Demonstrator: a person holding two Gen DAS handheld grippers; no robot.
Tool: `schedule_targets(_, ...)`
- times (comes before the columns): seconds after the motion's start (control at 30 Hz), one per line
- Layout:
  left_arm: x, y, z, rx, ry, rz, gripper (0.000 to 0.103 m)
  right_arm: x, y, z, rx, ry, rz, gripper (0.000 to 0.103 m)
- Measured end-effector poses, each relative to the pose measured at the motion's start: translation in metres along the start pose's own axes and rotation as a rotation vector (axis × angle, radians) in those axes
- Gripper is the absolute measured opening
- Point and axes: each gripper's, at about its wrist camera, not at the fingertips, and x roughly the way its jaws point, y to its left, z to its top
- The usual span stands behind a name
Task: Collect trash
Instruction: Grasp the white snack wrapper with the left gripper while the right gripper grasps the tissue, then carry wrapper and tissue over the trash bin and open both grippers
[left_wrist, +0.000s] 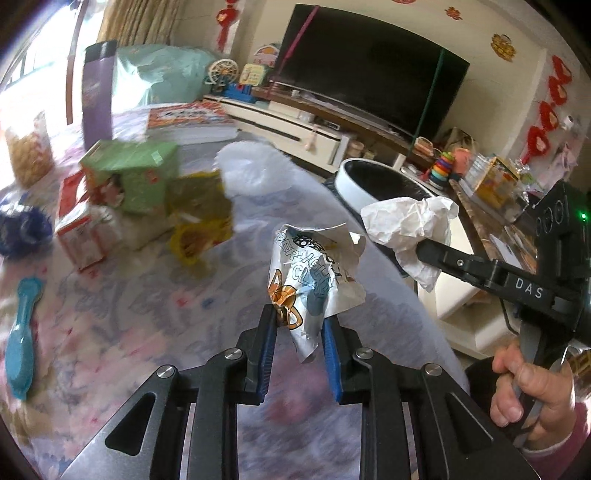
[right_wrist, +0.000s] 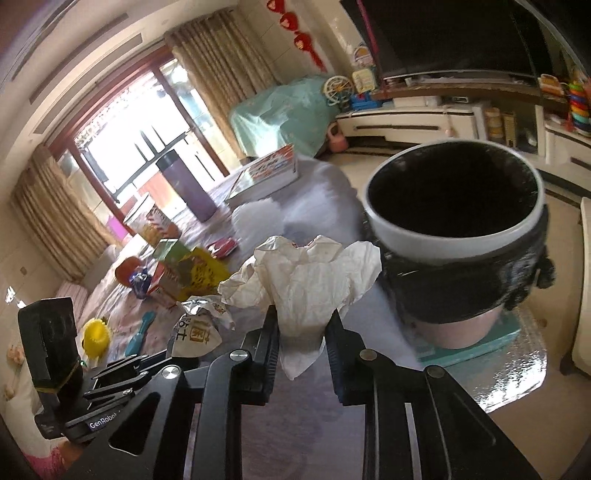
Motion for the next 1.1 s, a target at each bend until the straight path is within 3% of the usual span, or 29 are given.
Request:
schedule_targets(0.63, 0.045, -0.044, 0.045, 0.078, -0.019, -0.041, 0.022, -0.029, -0.052, 0.034, 0.044, -0.07, -0.098, 0.024)
schedule_targets(1.1, 0.093, -0.068, 0.084, 0.111, -0.001, -0.049, 0.023, -0.022, -0.09, 0.061, 0.071, -0.074, -0.154, 0.024)
